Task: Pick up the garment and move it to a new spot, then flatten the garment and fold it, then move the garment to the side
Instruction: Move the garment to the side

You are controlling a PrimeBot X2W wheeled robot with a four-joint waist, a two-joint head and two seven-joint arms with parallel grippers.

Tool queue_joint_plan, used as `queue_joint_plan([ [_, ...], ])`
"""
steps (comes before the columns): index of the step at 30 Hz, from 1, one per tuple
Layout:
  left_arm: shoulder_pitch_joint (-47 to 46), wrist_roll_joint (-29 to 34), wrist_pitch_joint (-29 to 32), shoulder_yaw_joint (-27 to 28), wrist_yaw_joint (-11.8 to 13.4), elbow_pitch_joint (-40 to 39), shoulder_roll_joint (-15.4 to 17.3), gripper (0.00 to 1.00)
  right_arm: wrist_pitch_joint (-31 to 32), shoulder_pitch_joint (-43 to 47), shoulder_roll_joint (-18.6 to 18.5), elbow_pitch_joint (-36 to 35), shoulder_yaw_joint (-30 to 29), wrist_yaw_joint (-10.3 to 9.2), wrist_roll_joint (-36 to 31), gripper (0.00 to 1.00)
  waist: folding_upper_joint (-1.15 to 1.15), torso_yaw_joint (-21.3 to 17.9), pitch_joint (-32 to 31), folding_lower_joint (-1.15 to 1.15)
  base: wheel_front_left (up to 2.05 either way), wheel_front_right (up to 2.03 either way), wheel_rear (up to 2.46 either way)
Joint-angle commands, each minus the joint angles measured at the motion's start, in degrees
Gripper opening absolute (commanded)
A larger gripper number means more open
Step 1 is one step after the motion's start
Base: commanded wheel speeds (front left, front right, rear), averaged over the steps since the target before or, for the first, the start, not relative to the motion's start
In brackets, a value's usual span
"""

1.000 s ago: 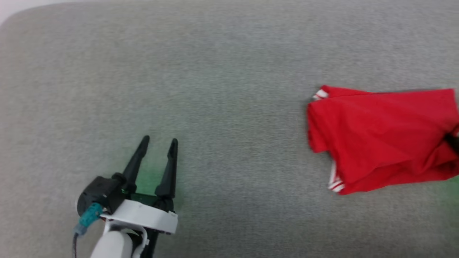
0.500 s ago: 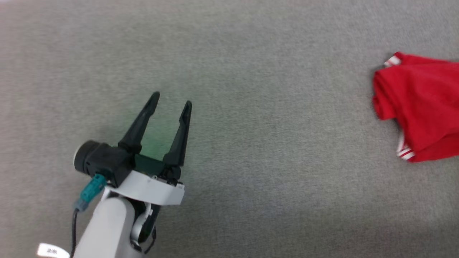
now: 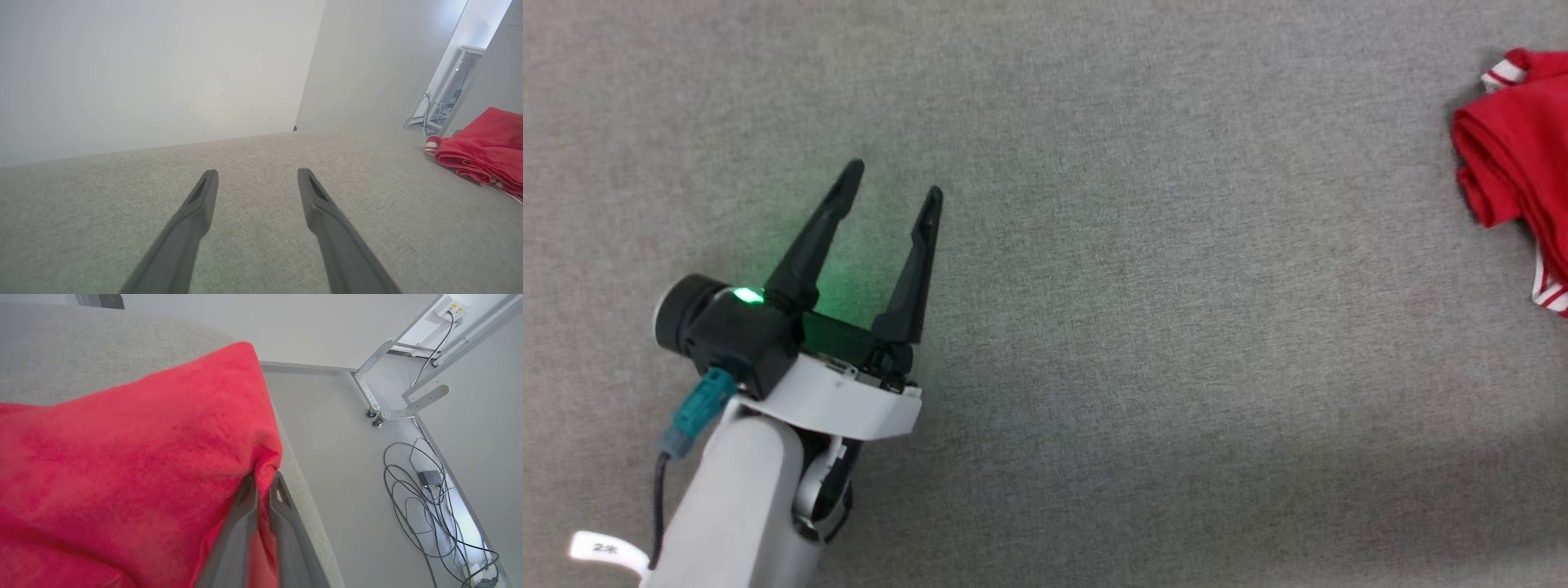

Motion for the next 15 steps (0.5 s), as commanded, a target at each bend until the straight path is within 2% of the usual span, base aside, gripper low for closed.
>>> queue_joint_plan([
  [1,-0.7,0.0,-0.2,0.3,-0.1,-0.5,0.3,1.00,-0.6,-1.0,1.1,1.6,0.4,-0.10,-1.1,0.00,0.00,0.0,0.8,0.00,0.00,0.00,0.00],
  [15,-1.1,0.4,-0.2,0.0,-0.2,-0.9,0.7,1.00,-6.1,-5.7,2.4,11.6,1.8,-0.10,-4.3,0.00,0.00,-0.3,1.3,0.00,0.00,0.00,0.00],
])
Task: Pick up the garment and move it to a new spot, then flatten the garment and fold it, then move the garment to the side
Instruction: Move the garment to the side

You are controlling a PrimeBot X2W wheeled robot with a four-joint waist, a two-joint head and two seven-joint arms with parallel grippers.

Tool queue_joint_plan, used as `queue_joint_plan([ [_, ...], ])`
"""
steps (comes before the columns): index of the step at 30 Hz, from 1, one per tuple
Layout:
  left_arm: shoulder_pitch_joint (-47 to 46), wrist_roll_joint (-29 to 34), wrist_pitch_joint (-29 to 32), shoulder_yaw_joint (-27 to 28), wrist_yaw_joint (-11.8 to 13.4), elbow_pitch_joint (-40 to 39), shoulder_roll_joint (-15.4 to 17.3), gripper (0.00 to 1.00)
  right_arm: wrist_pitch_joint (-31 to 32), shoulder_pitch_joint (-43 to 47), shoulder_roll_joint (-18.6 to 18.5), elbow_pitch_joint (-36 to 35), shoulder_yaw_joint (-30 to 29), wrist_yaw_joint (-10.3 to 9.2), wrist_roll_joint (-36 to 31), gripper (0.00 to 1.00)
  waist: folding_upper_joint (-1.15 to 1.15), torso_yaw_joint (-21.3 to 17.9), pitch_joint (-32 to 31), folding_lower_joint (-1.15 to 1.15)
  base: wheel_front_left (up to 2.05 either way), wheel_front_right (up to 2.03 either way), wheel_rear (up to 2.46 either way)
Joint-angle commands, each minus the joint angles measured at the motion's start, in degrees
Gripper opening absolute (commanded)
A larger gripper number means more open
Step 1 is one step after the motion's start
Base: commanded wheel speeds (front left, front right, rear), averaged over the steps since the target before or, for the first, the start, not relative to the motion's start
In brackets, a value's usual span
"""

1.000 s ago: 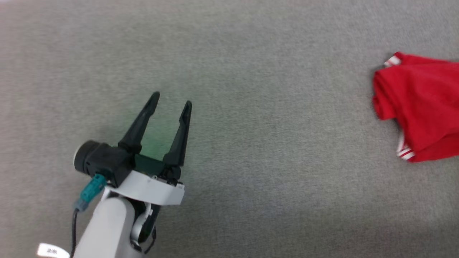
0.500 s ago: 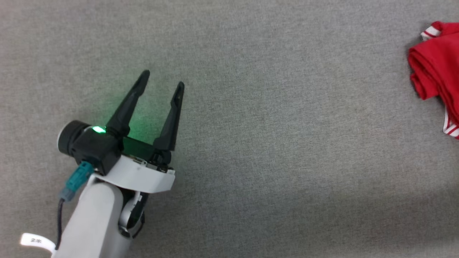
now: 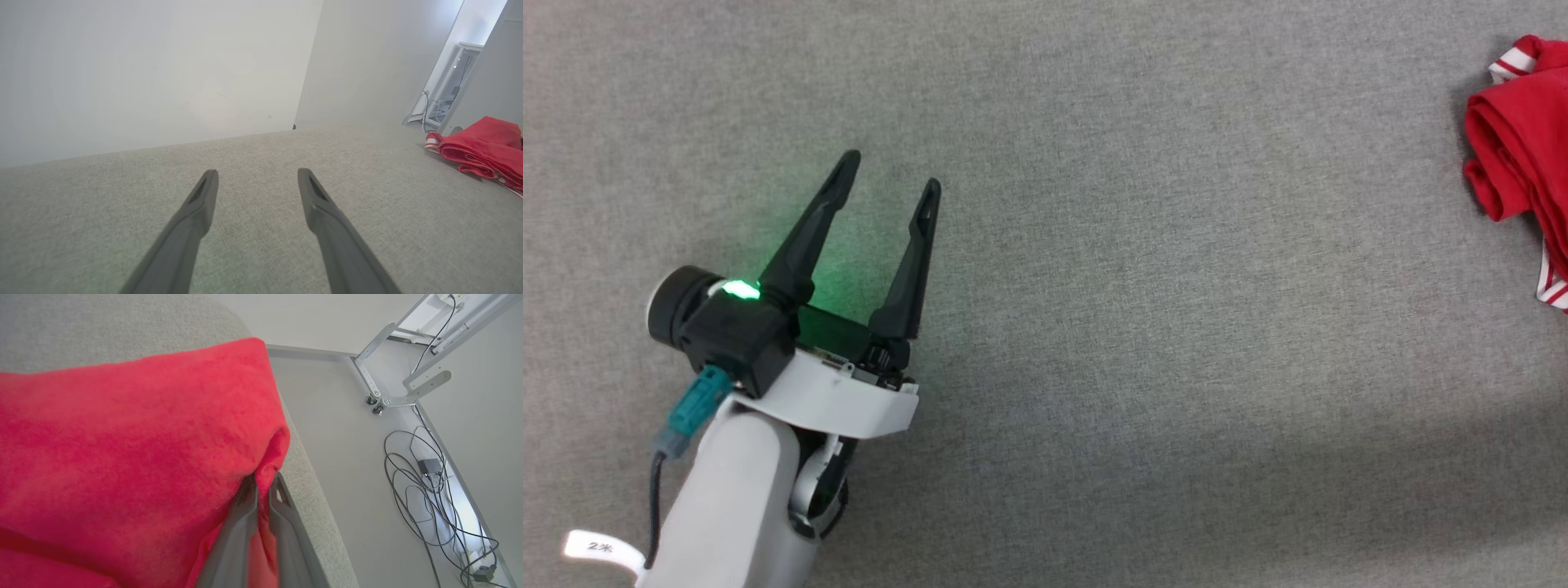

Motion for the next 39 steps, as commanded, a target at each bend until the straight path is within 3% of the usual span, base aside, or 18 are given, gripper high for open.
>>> queue_joint_plan([
  [1,-0.6,-0.1,-0.2,-0.1,-0.2,0.2,0.0,1.00,-0.5,-0.7,0.3,0.5,-0.1,-0.12,-0.4,0.00,0.00,0.0,-0.3,0.00,0.00,0.00,0.00],
  [2,-0.5,-0.1,-0.2,-0.2,-0.2,0.3,0.0,1.00,-0.8,-1.0,0.4,1.1,-0.1,-0.12,-0.5,0.07,0.00,0.1,-0.6,0.00,0.00,0.00,0.00],
  [4,-0.1,0.0,-0.2,-0.1,-0.1,0.7,0.0,1.00,-1.4,-1.5,0.4,2.1,0.3,-0.12,-1.1,0.51,0.00,0.3,-1.4,0.00,0.00,0.00,0.00],
  [5,0.1,0.1,-0.2,0.0,0.0,0.8,-0.1,1.00,-1.7,-1.8,0.5,2.5,0.5,-0.12,-1.2,1.00,0.00,0.4,-2.0,0.00,0.00,0.00,0.00],
  [12,3.7,-1.0,-0.2,0.7,0.1,2.8,-1.4,1.00,-4.1,0.5,1.4,3.4,2.9,-0.12,-0.9,1.00,0.00,2.2,-9.2,0.00,0.00,0.00,0.00],
  [25,12.9,-4.1,-0.2,5.4,0.0,8.9,-3.4,1.00,-4.8,12.5,7.6,-4.5,12.2,-0.12,11.9,1.00,0.00,7.3,-21.7,0.00,0.00,0.00,0.00],
  [39,17.5,-5.7,-0.1,8.6,0.0,15.1,-4.5,1.00,-15.6,23.3,14.7,-14.9,21.8,-0.11,15.0,1.00,0.00,10.9,-28.4,0.00,0.00,0.00,0.00],
])
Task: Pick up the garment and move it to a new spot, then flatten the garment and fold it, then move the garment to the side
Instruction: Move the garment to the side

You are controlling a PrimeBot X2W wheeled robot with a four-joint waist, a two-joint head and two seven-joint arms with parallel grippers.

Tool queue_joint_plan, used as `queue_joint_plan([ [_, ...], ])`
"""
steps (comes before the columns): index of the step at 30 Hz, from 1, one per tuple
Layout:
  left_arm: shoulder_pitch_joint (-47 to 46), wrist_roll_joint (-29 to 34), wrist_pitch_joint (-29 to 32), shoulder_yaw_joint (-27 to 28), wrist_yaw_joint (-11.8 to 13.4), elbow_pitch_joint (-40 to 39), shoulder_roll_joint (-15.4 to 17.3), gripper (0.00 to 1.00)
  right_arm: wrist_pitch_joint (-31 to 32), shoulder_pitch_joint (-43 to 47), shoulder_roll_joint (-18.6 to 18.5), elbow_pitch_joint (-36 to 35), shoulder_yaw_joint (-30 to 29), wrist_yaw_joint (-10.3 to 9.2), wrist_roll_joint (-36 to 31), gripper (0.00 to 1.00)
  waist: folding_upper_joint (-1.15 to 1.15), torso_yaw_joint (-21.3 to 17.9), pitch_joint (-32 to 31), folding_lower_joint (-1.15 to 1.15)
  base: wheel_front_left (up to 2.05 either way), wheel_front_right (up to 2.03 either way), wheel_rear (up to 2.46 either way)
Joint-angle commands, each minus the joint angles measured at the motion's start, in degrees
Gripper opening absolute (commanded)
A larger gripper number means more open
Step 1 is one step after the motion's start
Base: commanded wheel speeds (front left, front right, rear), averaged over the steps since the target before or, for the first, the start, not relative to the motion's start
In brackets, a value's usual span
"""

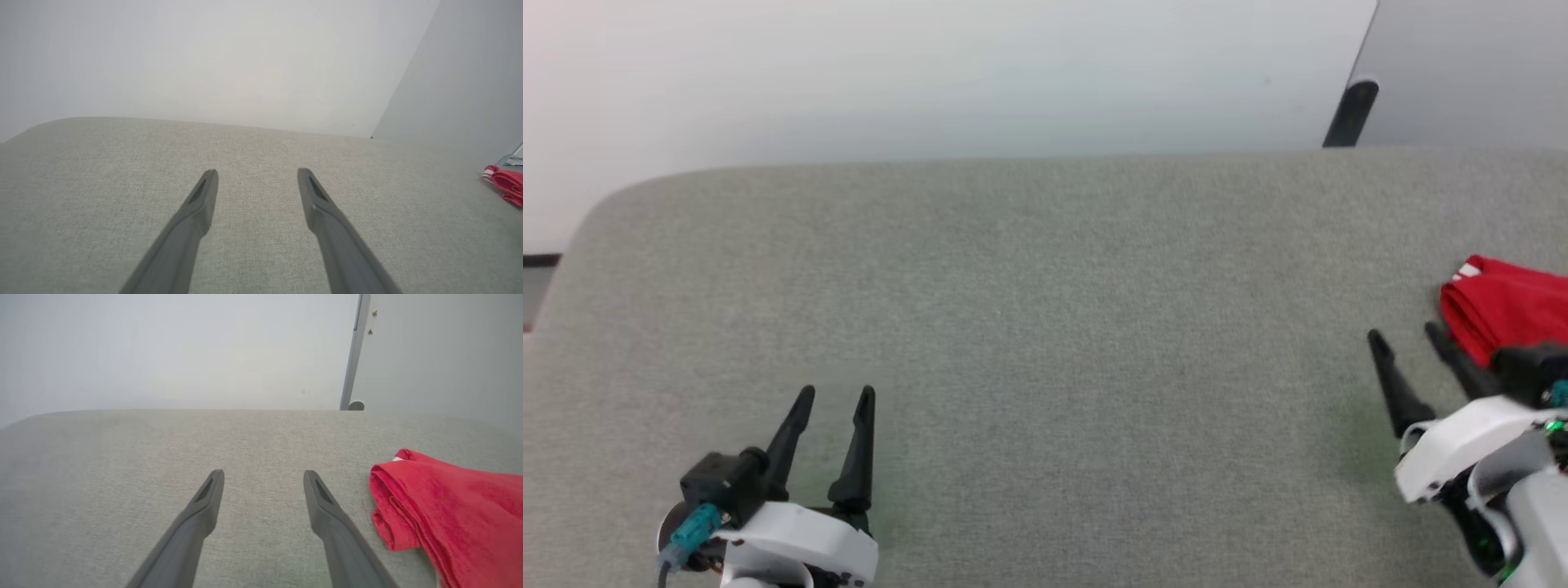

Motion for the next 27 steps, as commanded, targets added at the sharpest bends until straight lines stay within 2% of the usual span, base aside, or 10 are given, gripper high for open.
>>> queue_joint_plan([
  [1,1.0,-0.3,0.0,0.3,-0.1,0.1,0.0,1.00,-1.1,1.4,0.7,-0.4,0.2,-0.10,0.1,1.00,0.00,1.6,-2.5,0.00,0.00,0.00,0.00],
  [5,2.3,0.0,0.0,0.9,-0.1,-0.6,0.4,1.00,-3.5,4.3,2.5,-2.5,0.4,-0.10,-0.2,1.00,0.00,1.6,-4.1,0.00,0.00,0.00,0.00],
  [12,6.0,1.3,0.0,1.9,0.4,-3.7,0.9,1.00,-4.8,9.4,4.4,-7.2,-2.8,-0.10,-1.4,1.00,0.00,1.2,-5.7,0.00,0.00,0.00,0.00],
  [27,14.6,3.3,0.0,3.1,1.8,-12.1,-0.2,1.00,-1.3,21.1,5.8,-19.9,-11.3,-0.10,-4.8,1.00,0.00,0.7,-4.4,0.00,0.00,0.00,0.00],
])
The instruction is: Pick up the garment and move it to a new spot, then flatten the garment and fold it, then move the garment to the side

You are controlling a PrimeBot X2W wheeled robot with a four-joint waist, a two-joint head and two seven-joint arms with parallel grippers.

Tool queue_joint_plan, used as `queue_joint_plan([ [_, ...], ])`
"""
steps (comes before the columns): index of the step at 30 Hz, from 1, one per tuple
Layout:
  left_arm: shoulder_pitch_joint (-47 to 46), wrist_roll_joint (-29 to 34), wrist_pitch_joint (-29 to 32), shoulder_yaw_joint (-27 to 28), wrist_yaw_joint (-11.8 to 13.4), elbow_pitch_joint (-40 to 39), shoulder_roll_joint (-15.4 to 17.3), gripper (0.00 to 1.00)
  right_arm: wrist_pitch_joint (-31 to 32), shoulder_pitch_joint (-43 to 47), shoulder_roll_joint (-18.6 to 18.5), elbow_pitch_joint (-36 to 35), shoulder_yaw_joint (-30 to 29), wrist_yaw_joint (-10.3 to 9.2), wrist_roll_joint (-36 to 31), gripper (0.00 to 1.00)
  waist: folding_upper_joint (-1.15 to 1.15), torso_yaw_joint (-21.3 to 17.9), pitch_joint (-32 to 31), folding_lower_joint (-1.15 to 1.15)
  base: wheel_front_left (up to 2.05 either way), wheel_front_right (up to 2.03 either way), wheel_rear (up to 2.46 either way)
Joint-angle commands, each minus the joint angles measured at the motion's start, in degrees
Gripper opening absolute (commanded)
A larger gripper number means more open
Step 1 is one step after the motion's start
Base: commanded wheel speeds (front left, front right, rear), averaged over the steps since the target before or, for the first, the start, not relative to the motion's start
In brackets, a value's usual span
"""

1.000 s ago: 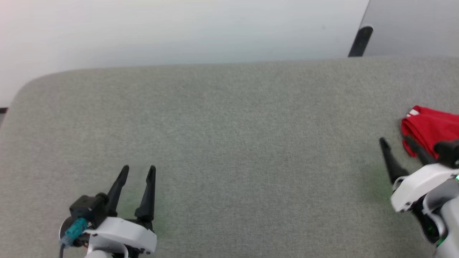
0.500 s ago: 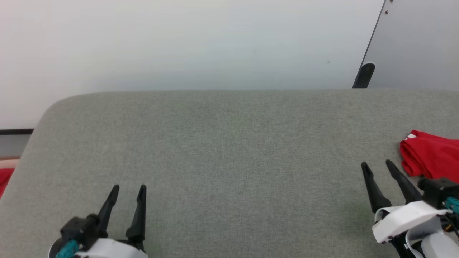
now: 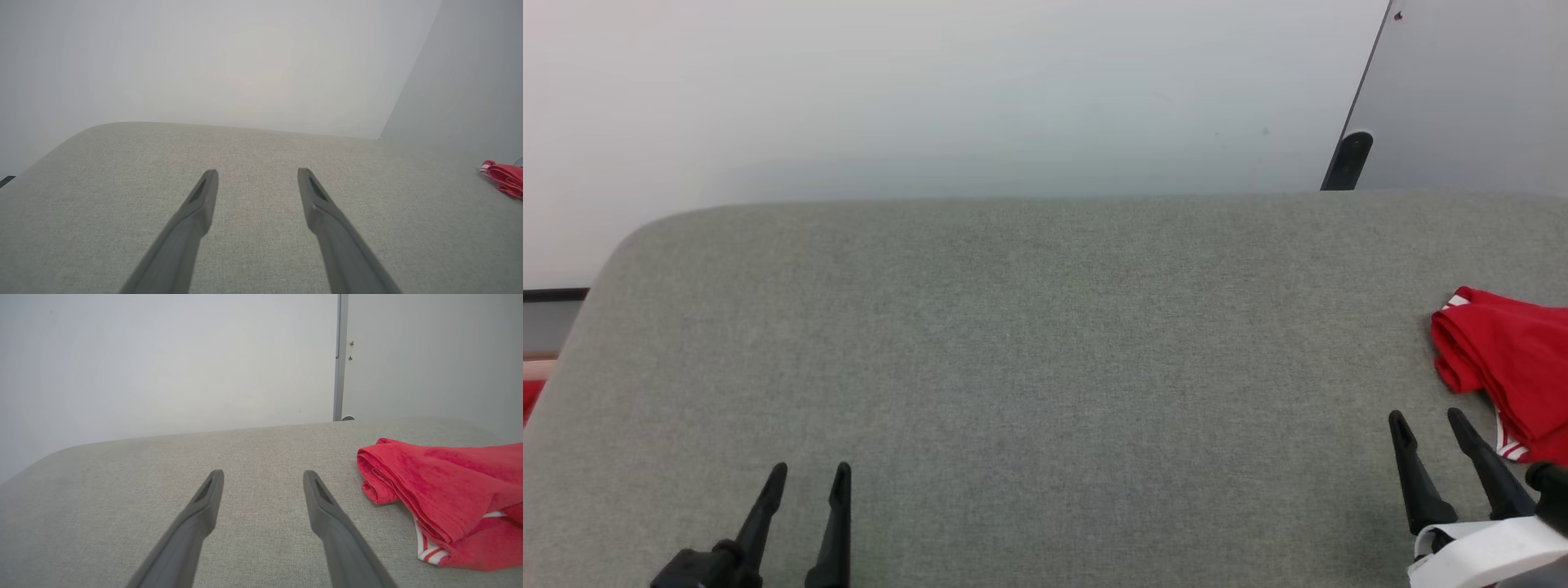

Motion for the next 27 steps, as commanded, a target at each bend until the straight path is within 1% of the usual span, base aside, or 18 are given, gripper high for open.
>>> queue_joint_plan([
  [1,0.5,0.7,0.0,0.1,0.3,-0.3,0.0,1.00,0.2,0.6,0.2,-0.5,-0.4,-0.10,-0.5,1.00,0.00,0.0,0.2,0.00,0.00,0.00,0.00],
  [11,0.1,0.1,0.1,-0.2,0.7,-1.0,-0.3,1.00,3.0,2.8,1.9,-5.5,-3.0,-0.10,-2.0,1.00,0.00,-0.2,0.9,0.00,0.00,0.00,0.00],
  [27,-0.2,-1.5,0.5,-0.1,1.4,-1.1,0.0,1.00,3.8,2.8,3.0,-7.0,-3.3,-0.10,-2.6,1.00,0.00,-0.3,1.6,0.00,0.00,0.00,0.00],
])
